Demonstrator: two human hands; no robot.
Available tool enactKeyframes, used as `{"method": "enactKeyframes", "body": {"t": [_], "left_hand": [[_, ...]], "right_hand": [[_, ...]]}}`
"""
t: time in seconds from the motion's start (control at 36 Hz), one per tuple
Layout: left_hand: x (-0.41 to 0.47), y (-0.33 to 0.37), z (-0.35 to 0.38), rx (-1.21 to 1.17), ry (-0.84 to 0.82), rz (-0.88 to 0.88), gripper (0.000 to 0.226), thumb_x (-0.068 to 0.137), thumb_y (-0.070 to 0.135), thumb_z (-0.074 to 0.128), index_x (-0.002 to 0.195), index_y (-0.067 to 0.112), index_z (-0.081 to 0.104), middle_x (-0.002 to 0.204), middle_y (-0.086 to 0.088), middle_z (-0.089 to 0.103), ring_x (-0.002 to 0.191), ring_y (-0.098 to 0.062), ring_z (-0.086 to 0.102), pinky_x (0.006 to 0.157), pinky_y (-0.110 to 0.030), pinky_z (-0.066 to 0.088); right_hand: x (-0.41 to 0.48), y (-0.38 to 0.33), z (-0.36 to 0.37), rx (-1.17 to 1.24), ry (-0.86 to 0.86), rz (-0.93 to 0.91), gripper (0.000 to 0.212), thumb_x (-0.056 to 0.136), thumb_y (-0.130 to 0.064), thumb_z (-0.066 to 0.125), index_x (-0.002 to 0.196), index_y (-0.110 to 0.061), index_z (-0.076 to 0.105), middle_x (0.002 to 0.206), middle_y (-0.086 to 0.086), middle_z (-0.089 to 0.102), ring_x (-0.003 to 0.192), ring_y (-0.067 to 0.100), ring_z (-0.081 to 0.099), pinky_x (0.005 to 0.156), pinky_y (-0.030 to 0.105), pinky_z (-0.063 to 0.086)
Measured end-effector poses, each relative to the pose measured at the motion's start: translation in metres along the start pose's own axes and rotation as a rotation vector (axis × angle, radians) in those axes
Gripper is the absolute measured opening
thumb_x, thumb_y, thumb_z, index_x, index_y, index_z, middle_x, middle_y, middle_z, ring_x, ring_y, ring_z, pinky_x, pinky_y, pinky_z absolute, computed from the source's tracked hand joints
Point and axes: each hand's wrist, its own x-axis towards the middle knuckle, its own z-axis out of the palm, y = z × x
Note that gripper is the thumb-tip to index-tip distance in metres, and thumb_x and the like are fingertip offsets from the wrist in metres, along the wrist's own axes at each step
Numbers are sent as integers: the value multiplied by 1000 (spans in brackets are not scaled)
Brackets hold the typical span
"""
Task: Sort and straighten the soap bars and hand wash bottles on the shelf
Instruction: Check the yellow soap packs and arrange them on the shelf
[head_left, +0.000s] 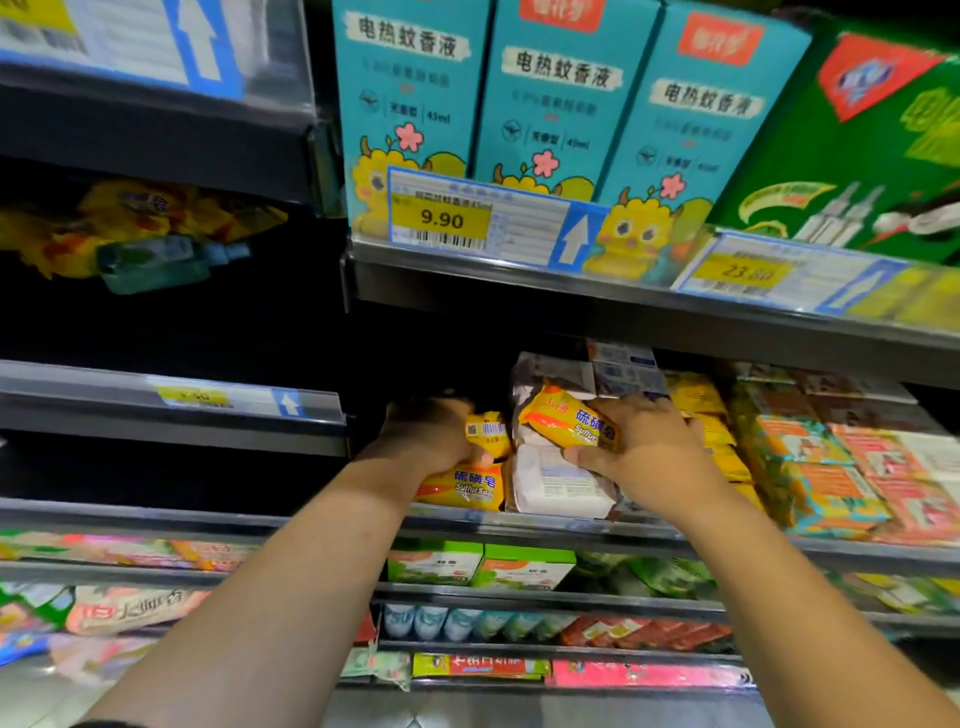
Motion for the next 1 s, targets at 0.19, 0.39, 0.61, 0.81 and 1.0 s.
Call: {"method": "enactKeyframes", "body": {"t": [0.19, 0.39, 0.61, 0.81, 1.0], "left_hand": [[4, 8, 13, 62, 153, -26, 57, 90, 47, 67, 139, 32, 42, 131, -6, 53, 115, -28, 56, 85, -35, 47], [0, 5, 2, 1, 235, -79, 56, 103, 43, 46, 151, 21, 30, 149, -16, 38, 130, -35, 45, 91, -40, 42], [-19, 52, -10, -33, 371, 24, 65, 101, 47, 47, 157, 21, 26, 163, -13, 20, 148, -32, 23, 115, -34, 22], [-27, 117, -2, 114, 366, 190, 66, 102, 50, 42, 158, 26, 15, 165, 1, 13, 150, -19, 13, 108, -21, 5], [-22, 177, 10, 123, 297, 346, 60, 101, 46, 49, 154, 29, 27, 159, 1, 28, 142, -25, 29, 108, -29, 23]], "right_hand": [[1, 3, -6, 78, 0, -27, 61, 87, -64, 61, 138, -31, 54, 135, -3, 60, 128, 24, 47, 101, 43, 31], [-20, 29, -6, 168, 203, 58, 56, 86, -57, 67, 131, -24, 63, 129, 4, 63, 126, 27, 47, 101, 44, 36], [-32, 88, -2, 280, 308, 84, 52, 81, -45, 78, 123, -17, 69, 117, 9, 68, 115, 33, 54, 96, 55, 43], [-31, 136, -6, 275, 347, 105, 61, 78, -60, 68, 121, -17, 69, 114, 10, 69, 111, 35, 59, 96, 56, 45], [-25, 197, -13, -16, 425, 102, 46, 84, -50, 73, 110, -13, 68, 107, 12, 62, 109, 37, 54, 88, 49, 35]]}}
